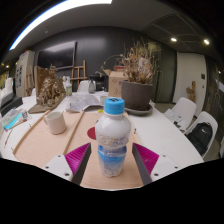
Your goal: Pour water
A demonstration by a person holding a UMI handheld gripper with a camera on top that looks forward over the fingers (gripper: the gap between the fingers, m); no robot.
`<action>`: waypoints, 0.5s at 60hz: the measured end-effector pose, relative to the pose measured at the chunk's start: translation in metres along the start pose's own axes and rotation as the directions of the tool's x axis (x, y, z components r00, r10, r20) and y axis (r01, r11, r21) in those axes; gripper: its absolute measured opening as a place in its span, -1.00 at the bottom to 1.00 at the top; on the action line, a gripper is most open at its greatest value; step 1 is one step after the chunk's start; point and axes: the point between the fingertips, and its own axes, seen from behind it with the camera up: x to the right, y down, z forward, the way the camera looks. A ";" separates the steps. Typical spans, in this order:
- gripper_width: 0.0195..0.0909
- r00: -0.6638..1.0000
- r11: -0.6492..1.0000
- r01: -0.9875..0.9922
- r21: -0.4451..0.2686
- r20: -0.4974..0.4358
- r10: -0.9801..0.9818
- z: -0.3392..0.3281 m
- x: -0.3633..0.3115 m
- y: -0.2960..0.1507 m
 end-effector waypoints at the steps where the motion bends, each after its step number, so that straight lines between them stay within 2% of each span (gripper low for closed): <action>1: 0.76 1.000 1.000 0.002 0.000 0.007 -0.002 0.005 0.000 0.000; 4: 0.50 1.000 1.000 0.001 0.001 0.022 -0.001 0.016 -0.005 0.004; 8: -0.08 1.000 1.000 -0.001 0.021 0.021 0.001 0.024 -0.003 0.002; 11: -0.12 0.999 0.999 0.000 0.040 0.032 -0.002 0.028 -0.002 -0.001; 16: -0.31 0.999 0.998 0.005 0.055 0.034 -0.007 0.025 -0.005 0.000; 24: -0.59 0.999 0.999 0.015 0.045 0.031 -0.016 0.025 -0.005 0.001; 30: -0.58 0.999 0.999 0.042 0.031 0.020 -0.043 0.025 -0.008 -0.002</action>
